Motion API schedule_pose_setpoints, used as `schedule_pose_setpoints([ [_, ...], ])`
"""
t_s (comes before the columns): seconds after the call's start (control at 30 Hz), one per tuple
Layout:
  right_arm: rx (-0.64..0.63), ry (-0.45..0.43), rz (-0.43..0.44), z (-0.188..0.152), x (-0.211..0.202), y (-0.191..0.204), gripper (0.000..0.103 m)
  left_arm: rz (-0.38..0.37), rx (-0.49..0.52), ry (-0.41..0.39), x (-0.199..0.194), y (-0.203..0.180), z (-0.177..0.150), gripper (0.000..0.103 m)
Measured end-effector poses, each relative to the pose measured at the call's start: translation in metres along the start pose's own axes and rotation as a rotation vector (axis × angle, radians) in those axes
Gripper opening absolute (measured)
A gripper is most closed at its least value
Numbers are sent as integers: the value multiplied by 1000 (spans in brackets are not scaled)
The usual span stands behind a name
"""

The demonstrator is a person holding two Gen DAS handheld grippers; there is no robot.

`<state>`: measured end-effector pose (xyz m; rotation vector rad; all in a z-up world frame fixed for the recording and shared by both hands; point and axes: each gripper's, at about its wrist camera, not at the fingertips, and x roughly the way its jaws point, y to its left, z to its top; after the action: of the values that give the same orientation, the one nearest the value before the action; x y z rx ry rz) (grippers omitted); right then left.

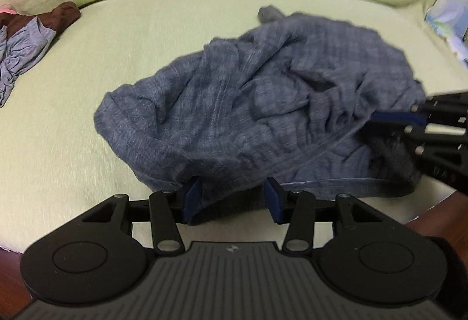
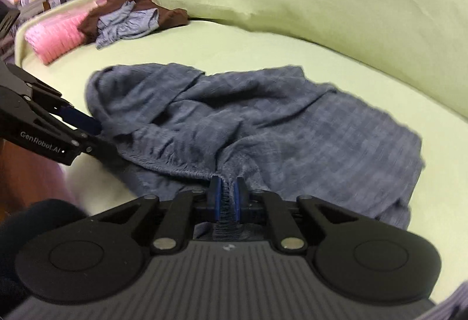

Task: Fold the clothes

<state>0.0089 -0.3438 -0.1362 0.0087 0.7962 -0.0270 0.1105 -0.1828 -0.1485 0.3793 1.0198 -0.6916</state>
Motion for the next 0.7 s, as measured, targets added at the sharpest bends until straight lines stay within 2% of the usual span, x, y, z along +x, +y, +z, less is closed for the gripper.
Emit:
schedule_pose_setpoints([
  [0.1,84,20,-5,5,13,-8,6,-14,18,-4,-2,-3,-2,52],
  [0.27,436,39,71,19,36,-45,7,0,72,11,8,-7,1,52],
  [0.4,561,59,51,30,48,-62,7,39,47,23,25,1,14,52],
  [0.47,540,65,11,34,48,-65,7,44,38,31,32,6,22,52],
  [0.53,468,54,13,38,41,-60,11,43,49,32,35,5,25,52],
  [0.57,423,43,23,37,36,-54,25,46,59,28,35,4,25,52],
  [0.63,284,12,36,30,18,-36,43,40,60,17,34,5,22,52],
  [0.7,120,6,10,11,-1,-9,49,31,50,8,33,7,20,52],
])
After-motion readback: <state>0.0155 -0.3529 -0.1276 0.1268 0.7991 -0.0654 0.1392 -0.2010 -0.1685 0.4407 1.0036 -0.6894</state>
